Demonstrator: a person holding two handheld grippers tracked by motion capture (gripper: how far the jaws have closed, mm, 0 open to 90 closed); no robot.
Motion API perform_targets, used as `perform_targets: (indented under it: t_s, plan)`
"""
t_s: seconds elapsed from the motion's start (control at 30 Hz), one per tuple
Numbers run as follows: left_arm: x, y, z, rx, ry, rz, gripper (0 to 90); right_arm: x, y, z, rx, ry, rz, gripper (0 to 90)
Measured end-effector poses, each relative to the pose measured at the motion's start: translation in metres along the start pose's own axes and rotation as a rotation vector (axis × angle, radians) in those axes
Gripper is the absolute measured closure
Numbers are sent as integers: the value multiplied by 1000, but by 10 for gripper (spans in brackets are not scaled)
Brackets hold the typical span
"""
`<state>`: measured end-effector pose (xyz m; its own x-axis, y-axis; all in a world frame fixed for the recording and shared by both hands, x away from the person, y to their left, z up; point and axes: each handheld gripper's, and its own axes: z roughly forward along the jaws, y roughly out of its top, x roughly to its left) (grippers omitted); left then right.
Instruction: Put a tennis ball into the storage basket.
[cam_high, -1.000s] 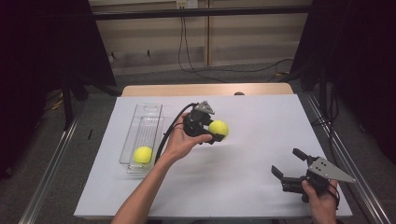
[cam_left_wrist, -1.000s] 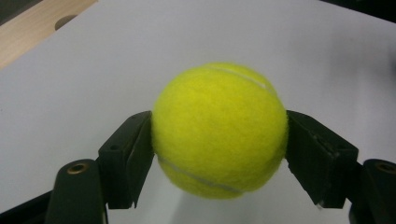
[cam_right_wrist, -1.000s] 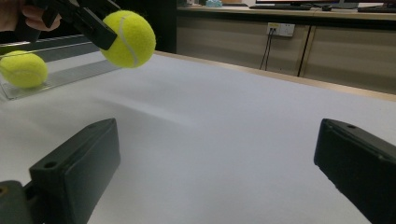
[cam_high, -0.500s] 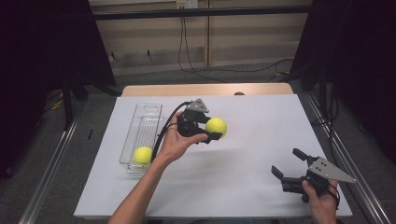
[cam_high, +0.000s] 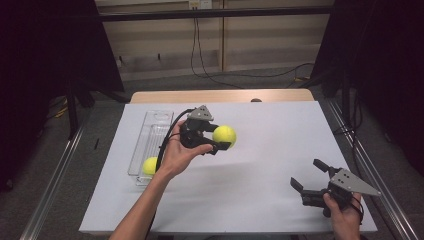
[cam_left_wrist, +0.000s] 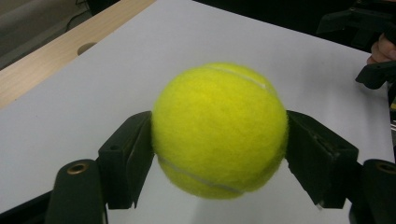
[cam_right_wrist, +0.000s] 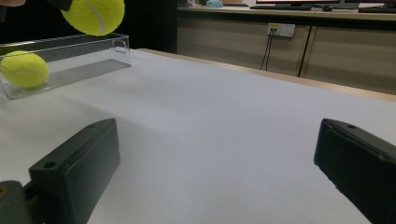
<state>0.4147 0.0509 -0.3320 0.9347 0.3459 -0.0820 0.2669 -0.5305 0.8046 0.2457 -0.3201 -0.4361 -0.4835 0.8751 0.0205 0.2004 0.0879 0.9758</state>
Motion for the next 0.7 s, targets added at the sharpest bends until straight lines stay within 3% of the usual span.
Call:
perform_targets:
  t_s: [0.3,0.7]
  plan:
    - [-3,-4,-16,-25,11,0,270,0,0,0,-4,0,0,0]
    - [1,-18,-41,-66,46,-28,270,1,0,1,0,-1,3,0]
